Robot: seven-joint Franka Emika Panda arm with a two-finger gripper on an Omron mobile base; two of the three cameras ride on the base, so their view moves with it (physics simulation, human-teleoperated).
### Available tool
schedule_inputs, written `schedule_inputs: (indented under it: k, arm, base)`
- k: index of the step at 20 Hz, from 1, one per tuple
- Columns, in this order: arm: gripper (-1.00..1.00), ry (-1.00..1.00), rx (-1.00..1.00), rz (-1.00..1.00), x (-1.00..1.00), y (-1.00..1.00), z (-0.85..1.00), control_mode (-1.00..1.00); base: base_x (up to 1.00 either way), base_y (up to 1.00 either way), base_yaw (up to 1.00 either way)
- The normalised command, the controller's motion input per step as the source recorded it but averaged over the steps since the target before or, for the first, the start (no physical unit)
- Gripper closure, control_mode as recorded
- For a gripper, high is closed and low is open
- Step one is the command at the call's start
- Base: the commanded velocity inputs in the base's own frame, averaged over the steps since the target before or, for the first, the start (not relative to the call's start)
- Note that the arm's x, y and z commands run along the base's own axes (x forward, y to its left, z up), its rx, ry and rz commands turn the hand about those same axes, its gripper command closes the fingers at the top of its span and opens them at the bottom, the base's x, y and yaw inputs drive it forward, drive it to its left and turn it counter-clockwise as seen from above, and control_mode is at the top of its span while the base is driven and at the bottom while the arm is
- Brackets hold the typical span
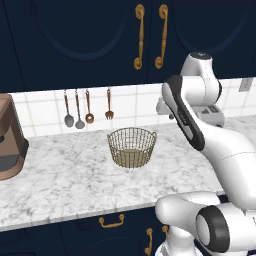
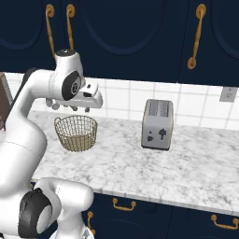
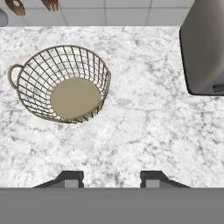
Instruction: Open the cabinet, pick up the bread from the cabinet and place it in the basket. Then move the basket to the dining counter.
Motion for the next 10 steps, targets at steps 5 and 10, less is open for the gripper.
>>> schedule_inputs:
  k: [5,10]
  arm:
    - [-1.00,-0.28,0.00,0.00,-0.47,0.00,0.20,-1.00]
    - [-1.00,-0.59,0.00,0.00,-0.62,0.00,0.53,-1.00]
  base:
    - [0.00,0.00,0.00]
    - [0.00,0.00,0.00]
